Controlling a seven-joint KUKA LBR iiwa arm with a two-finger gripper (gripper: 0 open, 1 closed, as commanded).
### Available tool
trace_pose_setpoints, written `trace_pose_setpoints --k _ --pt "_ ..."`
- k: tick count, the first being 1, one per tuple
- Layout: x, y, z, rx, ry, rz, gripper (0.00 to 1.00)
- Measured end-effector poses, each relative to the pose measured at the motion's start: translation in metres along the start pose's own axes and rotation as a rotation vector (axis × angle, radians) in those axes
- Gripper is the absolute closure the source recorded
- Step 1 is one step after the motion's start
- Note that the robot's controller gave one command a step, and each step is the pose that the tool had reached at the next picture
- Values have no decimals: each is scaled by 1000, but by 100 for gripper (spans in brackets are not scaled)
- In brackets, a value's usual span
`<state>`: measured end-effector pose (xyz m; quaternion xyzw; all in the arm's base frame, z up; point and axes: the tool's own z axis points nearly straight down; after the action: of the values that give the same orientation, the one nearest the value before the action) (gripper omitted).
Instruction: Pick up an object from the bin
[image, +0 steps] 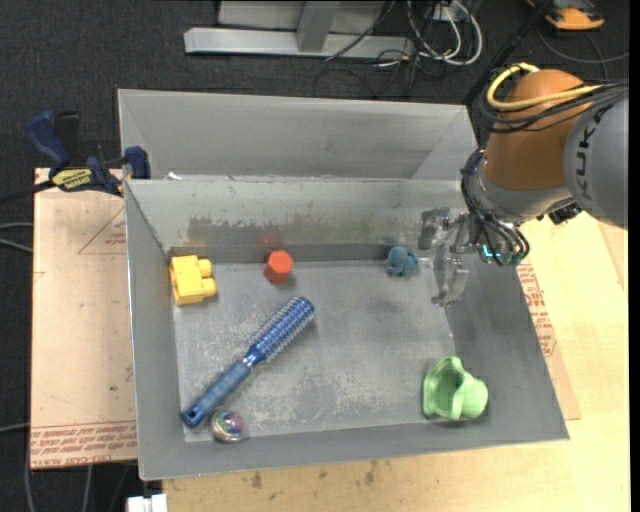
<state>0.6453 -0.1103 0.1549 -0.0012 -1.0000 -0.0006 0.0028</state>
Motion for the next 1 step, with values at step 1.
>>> trace_pose_setpoints --k 1 --pt "43 -42 75 0 -3 -212 0"
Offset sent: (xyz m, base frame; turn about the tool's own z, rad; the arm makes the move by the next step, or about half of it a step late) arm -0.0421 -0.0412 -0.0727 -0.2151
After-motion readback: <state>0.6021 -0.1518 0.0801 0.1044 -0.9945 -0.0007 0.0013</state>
